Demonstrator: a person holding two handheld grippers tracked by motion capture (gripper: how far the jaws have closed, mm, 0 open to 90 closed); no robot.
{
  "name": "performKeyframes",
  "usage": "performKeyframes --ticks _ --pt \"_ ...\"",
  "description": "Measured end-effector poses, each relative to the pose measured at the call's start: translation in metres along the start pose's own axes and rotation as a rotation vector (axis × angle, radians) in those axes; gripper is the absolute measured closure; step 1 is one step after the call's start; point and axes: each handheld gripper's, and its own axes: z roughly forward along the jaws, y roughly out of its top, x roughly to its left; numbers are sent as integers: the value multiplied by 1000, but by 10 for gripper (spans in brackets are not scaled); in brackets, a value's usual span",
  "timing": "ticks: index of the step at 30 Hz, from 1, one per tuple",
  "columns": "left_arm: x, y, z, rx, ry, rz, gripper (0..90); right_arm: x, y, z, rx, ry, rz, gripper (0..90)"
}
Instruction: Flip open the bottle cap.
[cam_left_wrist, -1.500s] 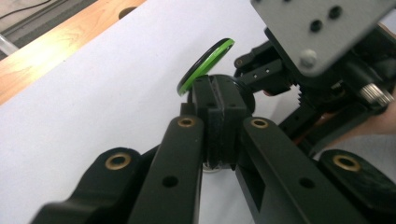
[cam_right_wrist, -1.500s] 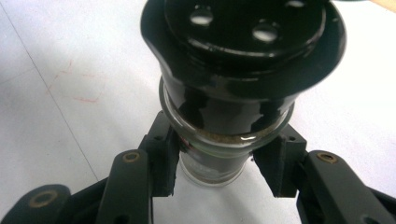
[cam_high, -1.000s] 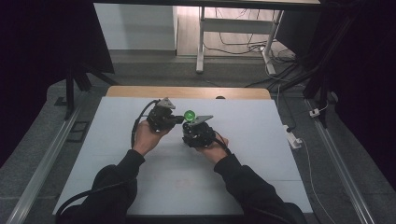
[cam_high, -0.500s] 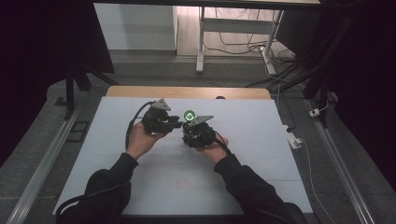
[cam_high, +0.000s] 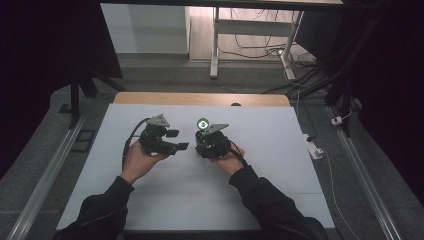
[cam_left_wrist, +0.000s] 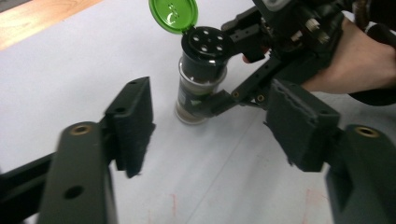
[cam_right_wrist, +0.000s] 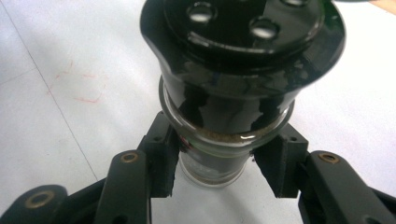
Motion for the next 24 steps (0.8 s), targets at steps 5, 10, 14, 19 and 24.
performKeyframes --ticks 5,10,14,19,24 --pt "-5 -5 -4 -8 10 -8 193 -1 0 -1 1 7 13 378" --pt "-12 -11 -8 3 19 -7 131 -3 1 -5 -6 33 48 287" --pt "-18 -15 -12 17 20 2 102 -3 1 -8 -2 37 63 236" --pt "-23 -21 -19 19 18 -6 73 -1 -2 -17 14 53 70 177" --pt "-26 -28 -28 14 25 -12 51 -2 -4 -27 10 77 90 147"
